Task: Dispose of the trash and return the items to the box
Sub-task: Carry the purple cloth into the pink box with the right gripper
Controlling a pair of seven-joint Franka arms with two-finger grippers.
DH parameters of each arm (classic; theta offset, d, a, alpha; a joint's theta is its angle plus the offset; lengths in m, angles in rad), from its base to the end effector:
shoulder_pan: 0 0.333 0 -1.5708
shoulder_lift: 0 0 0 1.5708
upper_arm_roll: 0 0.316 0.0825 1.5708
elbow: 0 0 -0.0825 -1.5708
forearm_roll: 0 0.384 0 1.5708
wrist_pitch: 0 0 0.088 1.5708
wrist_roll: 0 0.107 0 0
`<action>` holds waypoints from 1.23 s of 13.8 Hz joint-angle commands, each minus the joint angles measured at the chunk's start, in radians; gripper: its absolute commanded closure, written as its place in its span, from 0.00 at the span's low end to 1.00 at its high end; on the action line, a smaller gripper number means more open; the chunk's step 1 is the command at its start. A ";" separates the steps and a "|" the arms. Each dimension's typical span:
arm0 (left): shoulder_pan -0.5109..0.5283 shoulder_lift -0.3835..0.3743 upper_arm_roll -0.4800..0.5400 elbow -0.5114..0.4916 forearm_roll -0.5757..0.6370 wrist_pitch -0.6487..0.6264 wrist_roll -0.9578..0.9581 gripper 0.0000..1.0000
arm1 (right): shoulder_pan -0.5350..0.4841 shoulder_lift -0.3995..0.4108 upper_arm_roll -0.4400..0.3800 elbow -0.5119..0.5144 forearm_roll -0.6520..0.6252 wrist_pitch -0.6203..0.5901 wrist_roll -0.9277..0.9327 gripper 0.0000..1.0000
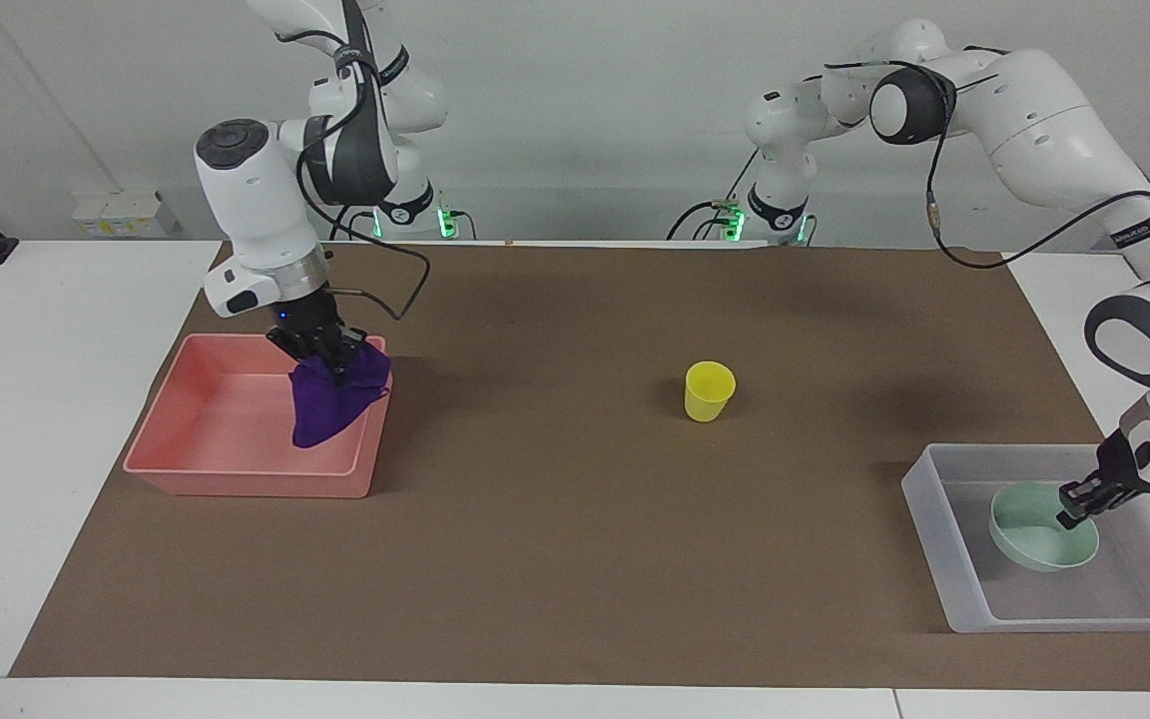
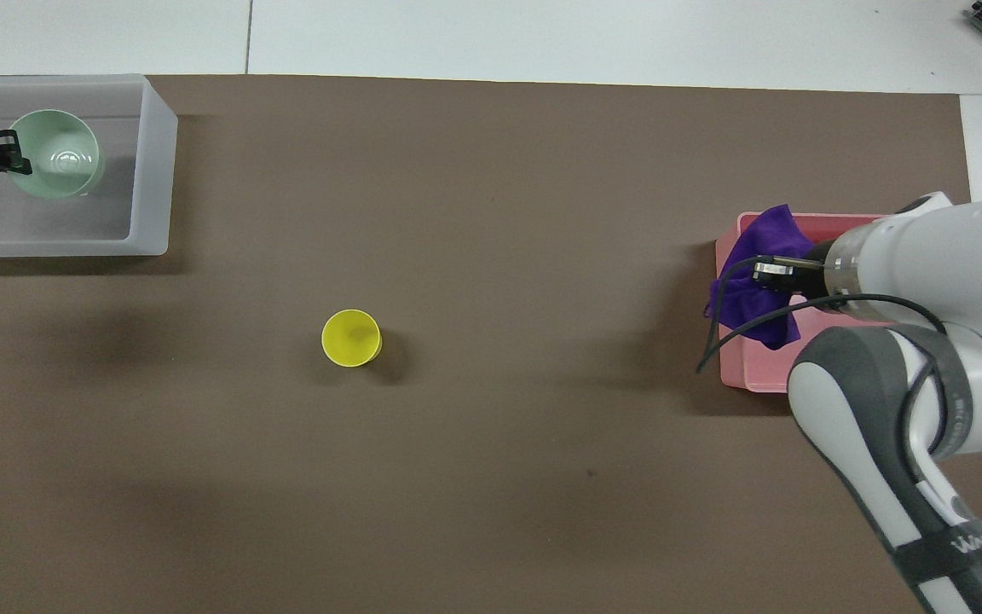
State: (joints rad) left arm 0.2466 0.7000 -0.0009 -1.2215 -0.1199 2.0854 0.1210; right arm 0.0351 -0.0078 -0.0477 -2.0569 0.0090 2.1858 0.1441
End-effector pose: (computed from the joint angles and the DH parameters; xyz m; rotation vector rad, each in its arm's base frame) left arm 0.7386 0.1793 0.3762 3.0396 0.2673 0.2769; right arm 0.5606 -0.0068 0.4521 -3.1072 0.2513 -0.2121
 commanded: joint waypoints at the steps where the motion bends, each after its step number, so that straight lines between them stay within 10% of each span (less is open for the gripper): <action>1: 0.008 0.012 -0.010 -0.038 0.023 0.050 -0.001 1.00 | -0.096 -0.003 0.014 -0.046 -0.006 0.028 -0.125 1.00; 9: 0.016 -0.020 -0.007 -0.136 0.022 0.090 0.012 1.00 | -0.136 0.063 0.015 -0.144 0.002 0.191 -0.153 1.00; 11: 0.017 -0.027 -0.005 -0.144 0.022 0.082 0.048 0.95 | -0.138 0.089 0.016 -0.144 0.002 0.213 -0.153 0.80; 12: 0.017 -0.027 -0.005 -0.142 0.022 0.078 0.051 0.81 | -0.138 0.092 0.016 -0.143 0.002 0.213 -0.152 0.62; 13: 0.019 -0.028 -0.004 -0.142 0.022 0.078 0.051 0.43 | -0.136 0.094 0.016 -0.141 0.002 0.213 -0.149 0.31; 14: 0.019 -0.033 -0.004 -0.139 0.025 0.076 0.051 0.34 | -0.136 0.094 0.016 -0.137 0.002 0.210 -0.149 0.00; 17: 0.002 -0.082 -0.004 -0.136 0.031 0.064 0.049 0.09 | -0.121 0.062 0.017 -0.115 0.002 0.168 -0.146 0.00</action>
State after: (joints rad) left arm 0.2547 0.6883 -0.0015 -1.3145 -0.1085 2.1495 0.1605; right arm -0.0830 0.0845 -0.0416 -2.1834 0.0091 2.3818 0.0043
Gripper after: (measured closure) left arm 0.493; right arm 0.313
